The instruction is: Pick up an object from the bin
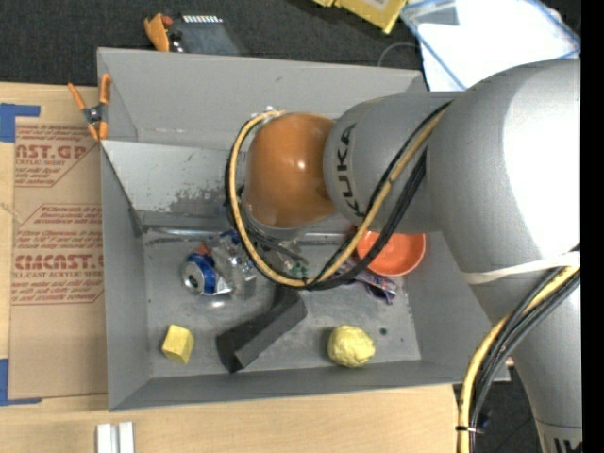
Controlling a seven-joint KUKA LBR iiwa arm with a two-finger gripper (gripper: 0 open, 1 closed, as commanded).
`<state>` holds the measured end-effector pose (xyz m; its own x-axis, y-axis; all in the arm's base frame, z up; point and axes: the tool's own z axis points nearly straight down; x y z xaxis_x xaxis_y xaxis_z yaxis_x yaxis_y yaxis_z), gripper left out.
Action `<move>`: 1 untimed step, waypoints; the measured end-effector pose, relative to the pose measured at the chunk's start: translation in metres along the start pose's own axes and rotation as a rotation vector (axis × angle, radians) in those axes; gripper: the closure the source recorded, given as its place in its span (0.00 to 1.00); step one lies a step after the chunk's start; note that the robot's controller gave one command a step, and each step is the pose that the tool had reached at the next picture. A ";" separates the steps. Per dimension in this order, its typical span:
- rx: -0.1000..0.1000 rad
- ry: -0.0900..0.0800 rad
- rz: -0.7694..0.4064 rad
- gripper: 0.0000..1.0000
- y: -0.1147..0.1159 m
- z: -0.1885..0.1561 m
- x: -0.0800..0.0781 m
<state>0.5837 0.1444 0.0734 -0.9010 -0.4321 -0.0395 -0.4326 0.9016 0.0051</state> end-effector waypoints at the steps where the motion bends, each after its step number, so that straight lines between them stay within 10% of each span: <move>1: 0.000 0.000 -0.001 1.00 0.000 0.000 0.000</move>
Offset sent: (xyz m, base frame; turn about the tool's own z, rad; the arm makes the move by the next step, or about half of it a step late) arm -0.0206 -0.0383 -0.0034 -0.1353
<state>0.5836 0.1444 0.0734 -0.9007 -0.4326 -0.0393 -0.4331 0.9013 0.0052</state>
